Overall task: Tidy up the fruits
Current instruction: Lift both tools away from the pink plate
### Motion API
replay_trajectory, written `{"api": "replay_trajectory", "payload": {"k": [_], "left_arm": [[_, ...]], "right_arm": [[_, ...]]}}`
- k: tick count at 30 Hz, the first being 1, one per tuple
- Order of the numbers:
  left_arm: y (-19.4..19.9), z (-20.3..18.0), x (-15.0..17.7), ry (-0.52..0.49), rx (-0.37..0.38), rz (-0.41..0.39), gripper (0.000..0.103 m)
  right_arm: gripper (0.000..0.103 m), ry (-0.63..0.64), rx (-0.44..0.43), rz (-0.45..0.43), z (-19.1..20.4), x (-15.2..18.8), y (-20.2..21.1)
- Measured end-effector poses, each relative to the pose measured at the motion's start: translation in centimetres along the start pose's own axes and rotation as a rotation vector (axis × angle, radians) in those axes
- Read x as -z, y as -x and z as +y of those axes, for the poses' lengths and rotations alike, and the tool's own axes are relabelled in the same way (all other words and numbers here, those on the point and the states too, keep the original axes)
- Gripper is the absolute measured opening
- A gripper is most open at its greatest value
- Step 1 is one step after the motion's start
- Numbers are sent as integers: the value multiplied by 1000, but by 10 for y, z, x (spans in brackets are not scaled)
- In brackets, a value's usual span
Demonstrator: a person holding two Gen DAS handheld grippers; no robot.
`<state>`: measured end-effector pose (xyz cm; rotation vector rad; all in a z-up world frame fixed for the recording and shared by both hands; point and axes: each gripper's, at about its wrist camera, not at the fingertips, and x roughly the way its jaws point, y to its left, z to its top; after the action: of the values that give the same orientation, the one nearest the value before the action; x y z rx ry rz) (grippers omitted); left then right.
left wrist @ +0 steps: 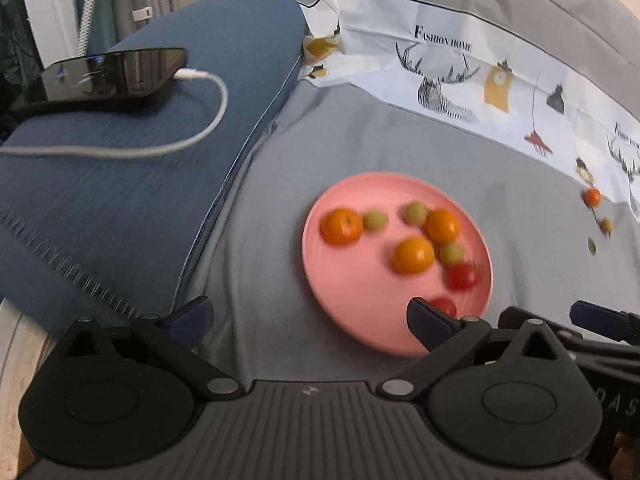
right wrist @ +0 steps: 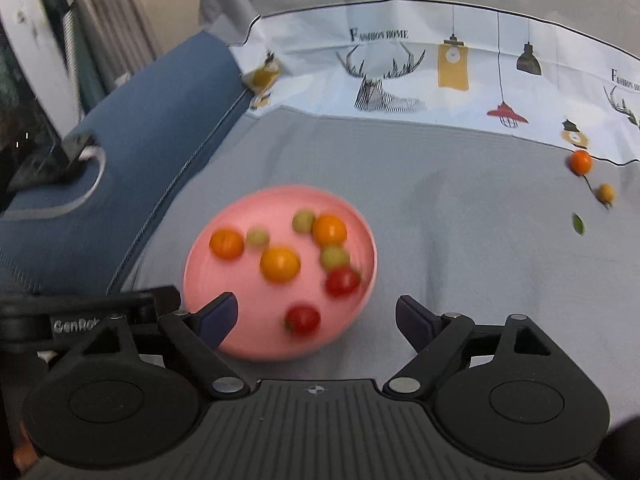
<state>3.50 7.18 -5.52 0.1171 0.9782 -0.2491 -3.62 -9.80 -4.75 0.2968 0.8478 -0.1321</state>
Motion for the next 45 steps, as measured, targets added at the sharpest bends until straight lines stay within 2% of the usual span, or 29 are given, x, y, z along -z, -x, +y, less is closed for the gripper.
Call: {"api": "replay_trajectory", "payload": {"k": [3, 6, 12, 19, 27, 35, 45], "left_arm": [[20, 0, 17, -35, -2, -8, 103], [37, 2, 27, -43, -6, -31, 103], [74, 1, 41, -45, -30, -103, 103], [115, -1, 59, -50, -46, -196, 103], [145, -9, 74, -69, -48, -255, 103], [158, -11, 81, -75, -55, -288, 103], [160, -11, 81, -79, -52, -291, 103]], "right_arm": [[90, 54, 32, -12, 9, 16, 23], [94, 133, 75, -82, 19, 28, 49], [97, 242, 90, -187, 36, 46, 92], [98, 223, 67, -241, 33, 61, 127], [98, 200, 54, -304, 29, 79, 159], [99, 188, 44, -332, 27, 86, 173], [99, 182, 43, -338, 26, 86, 175]]}}
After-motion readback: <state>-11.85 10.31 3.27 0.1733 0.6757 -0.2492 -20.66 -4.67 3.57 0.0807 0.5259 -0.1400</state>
